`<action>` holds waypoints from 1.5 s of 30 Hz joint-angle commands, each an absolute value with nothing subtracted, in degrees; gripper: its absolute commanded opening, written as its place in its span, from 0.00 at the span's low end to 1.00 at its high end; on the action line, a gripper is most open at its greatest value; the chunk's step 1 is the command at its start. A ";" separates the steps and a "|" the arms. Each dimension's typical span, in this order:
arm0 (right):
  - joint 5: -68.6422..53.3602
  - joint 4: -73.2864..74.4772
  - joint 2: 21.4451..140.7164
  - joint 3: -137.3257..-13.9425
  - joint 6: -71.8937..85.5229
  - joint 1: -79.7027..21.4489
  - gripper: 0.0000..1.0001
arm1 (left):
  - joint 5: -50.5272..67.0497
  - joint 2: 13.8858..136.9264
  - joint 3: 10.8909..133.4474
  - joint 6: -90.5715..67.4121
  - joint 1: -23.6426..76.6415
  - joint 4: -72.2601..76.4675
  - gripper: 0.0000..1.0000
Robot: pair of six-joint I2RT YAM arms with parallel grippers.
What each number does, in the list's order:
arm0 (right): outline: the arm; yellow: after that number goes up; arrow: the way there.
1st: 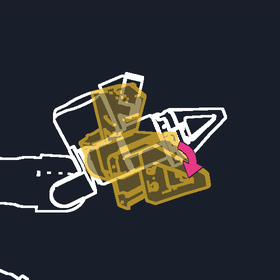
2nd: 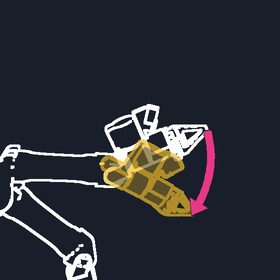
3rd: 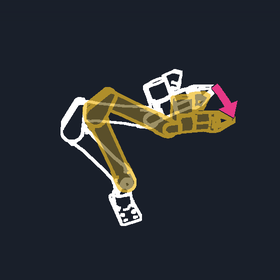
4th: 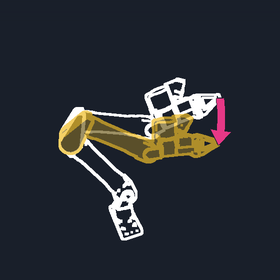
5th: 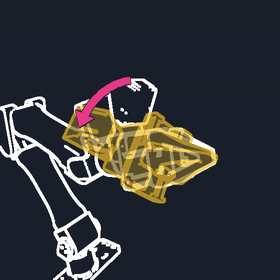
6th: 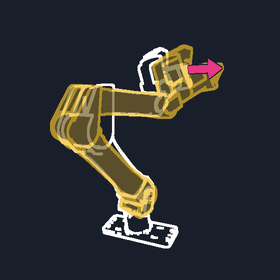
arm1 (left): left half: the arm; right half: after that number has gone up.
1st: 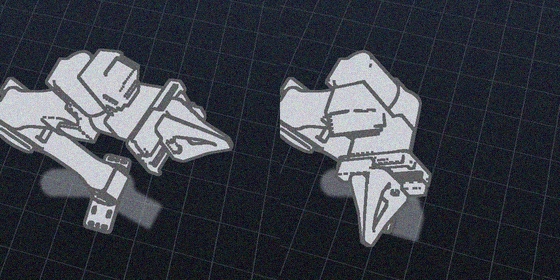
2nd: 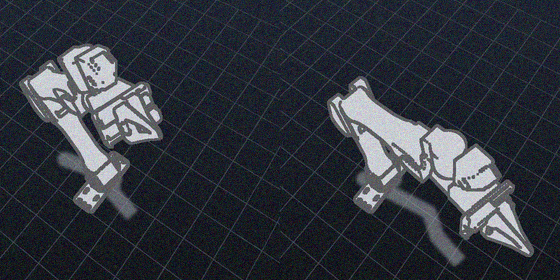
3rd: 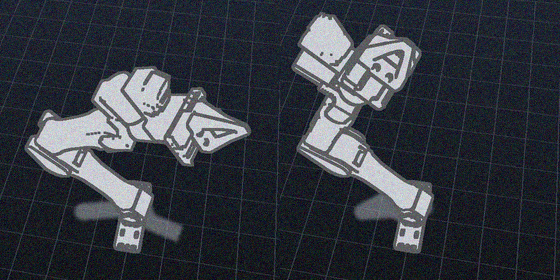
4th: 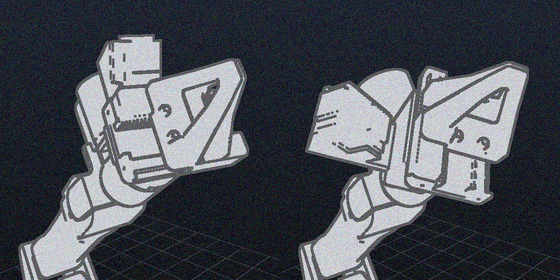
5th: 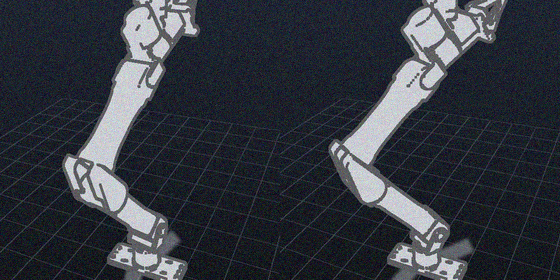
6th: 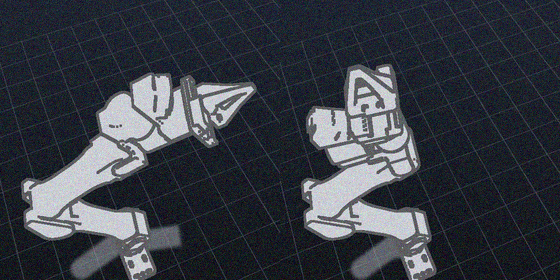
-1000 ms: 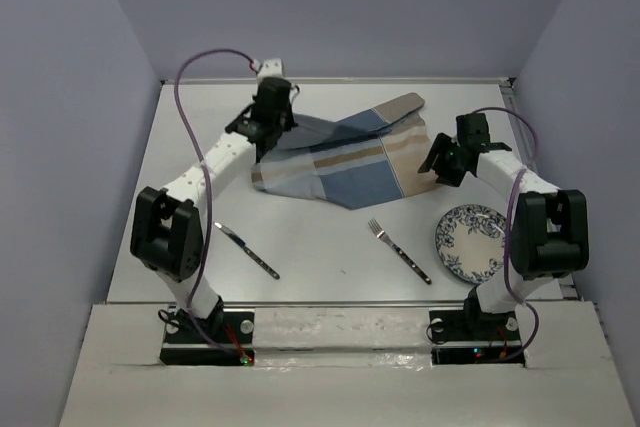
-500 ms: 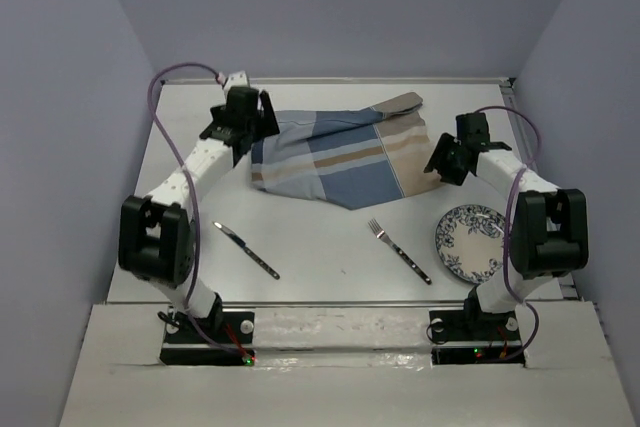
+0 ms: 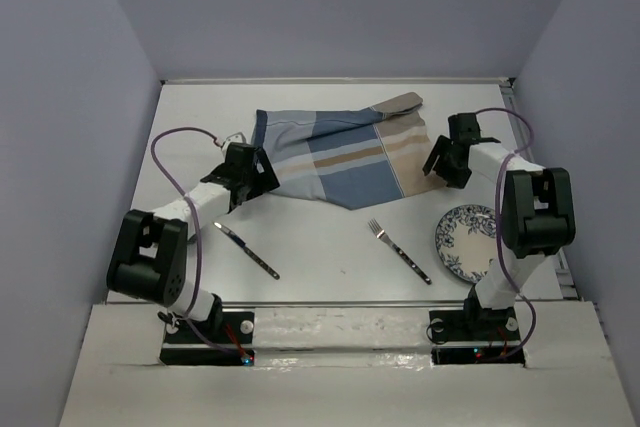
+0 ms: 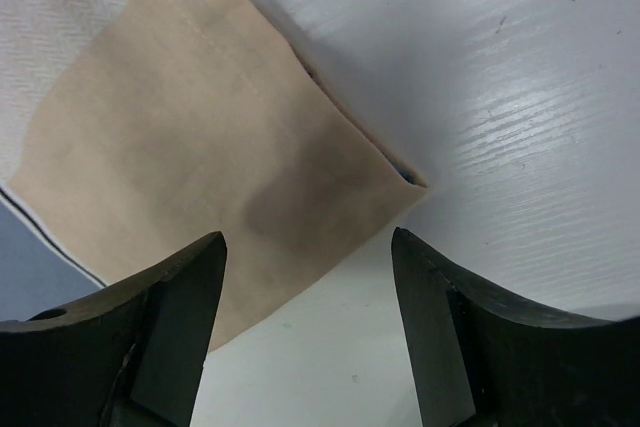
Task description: Set the dinner table for one person
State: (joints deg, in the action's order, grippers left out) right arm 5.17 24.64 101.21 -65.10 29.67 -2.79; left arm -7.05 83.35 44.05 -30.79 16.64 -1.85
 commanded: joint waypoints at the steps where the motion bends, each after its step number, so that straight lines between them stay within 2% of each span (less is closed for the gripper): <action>1: 8.17 24.87 102.04 -67.32 29.71 -3.34 0.72 | -3.09 87.26 46.31 -31.03 16.26 6.32 0.99; 4: 7.21 24.79 103.62 -67.50 30.50 -3.34 0.68 | -2.46 92.10 48.34 -30.50 16.26 7.73 0.99; 7: 6.68 24.61 105.73 -68.29 31.11 -3.34 0.60 | -3.16 95.61 49.83 -30.06 16.08 9.05 0.99; 9: 6.16 24.00 107.31 -68.99 31.11 -3.34 0.42 | -2.99 96.94 50.36 -29.71 16.08 10.63 0.98; 10: 5.63 23.65 107.75 -69.78 30.94 -3.34 0.22 | -2.64 97.99 51.23 -29.45 16.00 11.50 0.90; 11: 4.84 22.60 108.19 -70.13 30.94 -3.34 0.13 | -2.64 98.52 52.20 -28.83 16.08 11.86 0.79; 12: 4.31 22.07 108.28 -70.57 30.94 -3.34 0.06 | -2.72 99.13 53.34 -28.31 16.00 11.78 0.60; 13: 3.96 21.71 108.37 -71.19 30.85 -3.34 0.00 | -2.64 99.66 54.65 -27.69 15.91 11.26 0.30; 15: 3.52 21.36 108.02 -73.47 30.50 -3.34 0.00 | -2.20 100.81 60.97 -24.98 15.56 7.14 0.09; 16: 3.52 21.44 107.67 -74.43 30.15 -3.34 0.00 | -2.55 100.55 65.78 -23.92 15.56 5.21 0.00; 18: 3.34 21.53 106.71 -76.98 29.18 -3.34 0.00 | -3.60 99.76 71.08 -21.28 15.47 -0.42 0.00; 19: 2.99 21.71 104.96 -77.69 28.83 -3.34 0.00 | -3.95 99.49 78.15 -18.49 15.47 -3.92 0.00; 22: 1.50 22.23 101.79 -79.10 28.13 -3.34 0.00 | -6.50 100.02 89.96 -15.48 15.38 -17.72 0.00; 25: 0.44 22.32 98.09 -78.14 28.04 -3.34 0.00 | -7.21 102.55 108.91 -13.45 14.86 -28.45 0.00; 27: -1.21 22.41 96.60 -77.00 27.86 -3.34 0.00 | -7.12 105.45 117.12 -12.75 14.50 -37.06 0.00; 29: -1.14 22.24 96.42 -75.77 27.86 -3.34 0.00 | -7.03 108.27 122.24 -12.13 14.06 -39.98 0.00; 31: -1.58 22.32 97.29 -74.71 27.95 -3.34 0.00 | -7.12 108.72 120.59 -13.01 13.54 -39.28 0.03; 32: -2.02 22.32 97.38 -74.45 28.04 -3.34 0.00 | -7.03 109.76 120.15 -13.09 13.19 -39.72 0.18; 33: -2.46 22.24 97.30 -73.49 28.30 -3.34 0.00 | -7.29 110.04 118.32 -12.83 13.01 -39.64 0.26; 34: -2.72 22.15 96.95 -72.95 28.47 -3.34 0.00 | -8.34 110.30 115.86 -12.31 12.66 -39.20 0.48; 35: -2.72 22.15 96.60 -72.43 28.56 -3.34 0.00 | -8.61 110.13 114.36 -12.22 12.40 -38.33 0.61; 38: -2.73 22.15 94.84 -69.00 28.39 -3.87 0.00 | -7.65 106.98 106.65 -12.92 11.08 -34.47 0.88; 40: -2.20 22.06 93.78 -65.76 28.39 -3.87 0.00 | -7.65 104.16 102.33 -13.27 10.72 -32.27 0.99; 45: -0.26 22.15 92.90 -63.10 27.69 -3.87 0.00 | -4.32 97.04 87.57 -15.20 10.90 -27.78 0.99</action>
